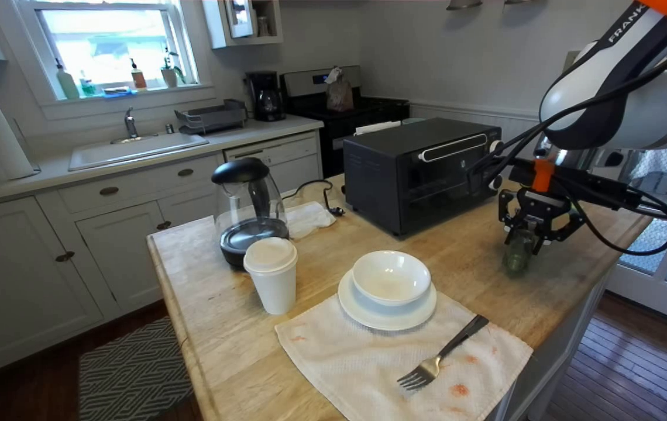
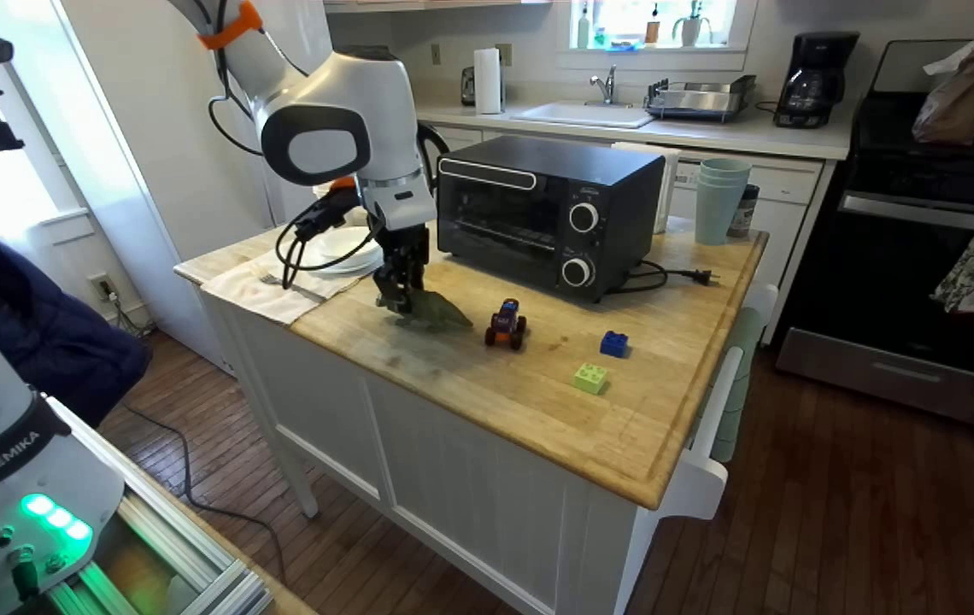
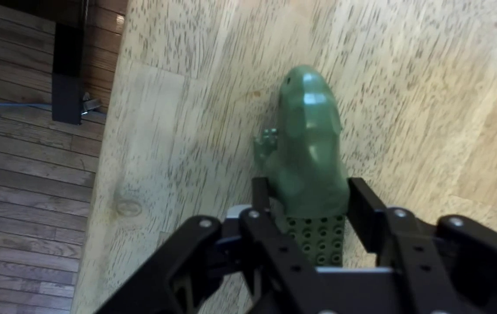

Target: Turn the toy animal to the right

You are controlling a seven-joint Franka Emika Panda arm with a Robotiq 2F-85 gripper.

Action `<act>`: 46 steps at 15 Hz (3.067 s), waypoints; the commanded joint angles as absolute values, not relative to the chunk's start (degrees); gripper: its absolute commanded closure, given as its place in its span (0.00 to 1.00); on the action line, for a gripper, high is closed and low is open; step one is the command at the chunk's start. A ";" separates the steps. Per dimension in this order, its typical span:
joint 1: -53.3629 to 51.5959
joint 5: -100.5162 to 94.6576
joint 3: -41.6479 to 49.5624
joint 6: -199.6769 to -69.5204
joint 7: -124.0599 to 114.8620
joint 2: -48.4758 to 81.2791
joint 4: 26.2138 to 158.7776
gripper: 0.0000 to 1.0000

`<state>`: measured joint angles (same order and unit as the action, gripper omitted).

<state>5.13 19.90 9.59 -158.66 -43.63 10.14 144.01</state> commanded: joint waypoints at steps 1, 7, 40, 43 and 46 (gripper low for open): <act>4.82 19.41 9.74 -157.27 -46.07 10.32 143.43 0.77; 4.88 19.93 9.67 -156.84 -47.85 10.36 143.13 0.77; 5.30 -2.67 9.50 -142.68 -27.16 -2.34 145.30 0.00; 5.35 -1.76 8.94 -142.63 -18.11 -3.69 145.70 0.00; 5.45 -1.77 8.69 -141.88 -11.86 -4.54 145.91 0.00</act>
